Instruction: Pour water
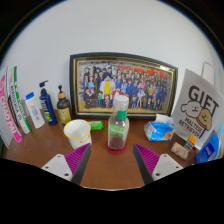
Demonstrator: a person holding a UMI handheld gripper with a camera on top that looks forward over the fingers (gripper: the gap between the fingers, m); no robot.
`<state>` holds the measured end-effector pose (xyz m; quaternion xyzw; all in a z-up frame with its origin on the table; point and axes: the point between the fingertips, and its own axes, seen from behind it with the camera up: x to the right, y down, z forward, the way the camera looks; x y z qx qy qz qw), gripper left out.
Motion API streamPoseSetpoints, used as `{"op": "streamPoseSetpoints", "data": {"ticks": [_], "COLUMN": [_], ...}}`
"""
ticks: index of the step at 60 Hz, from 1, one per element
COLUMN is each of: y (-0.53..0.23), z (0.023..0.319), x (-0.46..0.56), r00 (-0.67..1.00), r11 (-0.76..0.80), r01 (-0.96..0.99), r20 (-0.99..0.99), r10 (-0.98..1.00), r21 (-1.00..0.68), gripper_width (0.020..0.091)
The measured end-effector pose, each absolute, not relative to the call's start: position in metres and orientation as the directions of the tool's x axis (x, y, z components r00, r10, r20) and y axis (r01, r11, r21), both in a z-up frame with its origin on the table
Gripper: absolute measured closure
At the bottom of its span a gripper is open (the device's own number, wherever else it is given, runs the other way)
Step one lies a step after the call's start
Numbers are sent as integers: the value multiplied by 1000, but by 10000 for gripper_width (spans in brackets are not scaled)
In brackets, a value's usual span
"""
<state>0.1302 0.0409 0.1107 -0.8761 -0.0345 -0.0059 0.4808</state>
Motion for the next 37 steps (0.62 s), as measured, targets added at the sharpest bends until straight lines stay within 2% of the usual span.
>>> {"op": "streamPoseSetpoints", "data": {"ticks": [8,17,26,37], "y": [-43,-131,-188,-216], "z": [150,180,187,194], "x": [111,80,58,45], "r00": [997,992,991,989], "r11": [-538,-535,-550,-543], "r01": [69,106,106,120], "r20": [75,126,131,150], "r10": [10,0,-7,-12], "r21": [-840,-838,-829,-831], "gripper_width": [246,251,253,251]}}
